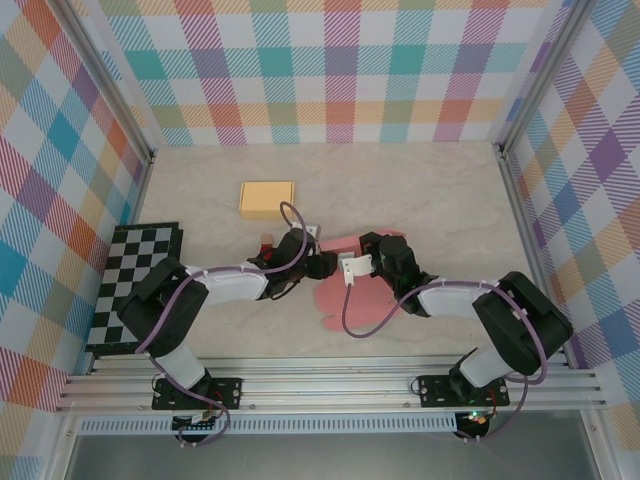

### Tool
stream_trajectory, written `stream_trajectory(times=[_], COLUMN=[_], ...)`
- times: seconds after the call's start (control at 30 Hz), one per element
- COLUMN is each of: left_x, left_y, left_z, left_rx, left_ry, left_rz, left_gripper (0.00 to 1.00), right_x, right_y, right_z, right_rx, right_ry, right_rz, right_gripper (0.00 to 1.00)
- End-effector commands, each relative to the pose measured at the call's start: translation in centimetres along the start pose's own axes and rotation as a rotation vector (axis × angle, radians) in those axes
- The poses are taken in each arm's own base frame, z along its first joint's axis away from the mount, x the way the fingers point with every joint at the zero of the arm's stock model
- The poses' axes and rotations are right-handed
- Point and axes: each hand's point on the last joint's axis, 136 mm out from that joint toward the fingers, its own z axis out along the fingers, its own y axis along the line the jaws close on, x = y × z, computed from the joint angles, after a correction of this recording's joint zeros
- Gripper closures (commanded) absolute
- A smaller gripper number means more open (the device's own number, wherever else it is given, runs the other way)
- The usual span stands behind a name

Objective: Fold the paper box

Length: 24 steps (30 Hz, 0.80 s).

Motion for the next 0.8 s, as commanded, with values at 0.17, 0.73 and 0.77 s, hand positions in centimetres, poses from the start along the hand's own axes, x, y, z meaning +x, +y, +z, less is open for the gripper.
stream_trajectory(times=[0.17,0.73,0.77], left_x=[-1.6,-1.2,-1.2], left_y=[-0.2,2.3,2.5], left_z=[0.6,0.2,0.1], left_rx=[-0.036,-0.326,-0.335], left_ry=[-0.044,0.031,0.03], left_rz=[0.017,0.253,0.261], left_gripper=[0.34,0.88,0.89], right_x=[-0.7,-0.3,-0.3], right_y=[1.4,-2.1,-2.5], right_z=[0.3,-0.8,-0.8], right_rx=[-0.05,-0.069,-0.074], right_ry=[-0.032,-0.004,-0.001], right_rz=[-0.001,0.207,0.242], right_gripper=[1.0,0.97,0.96])
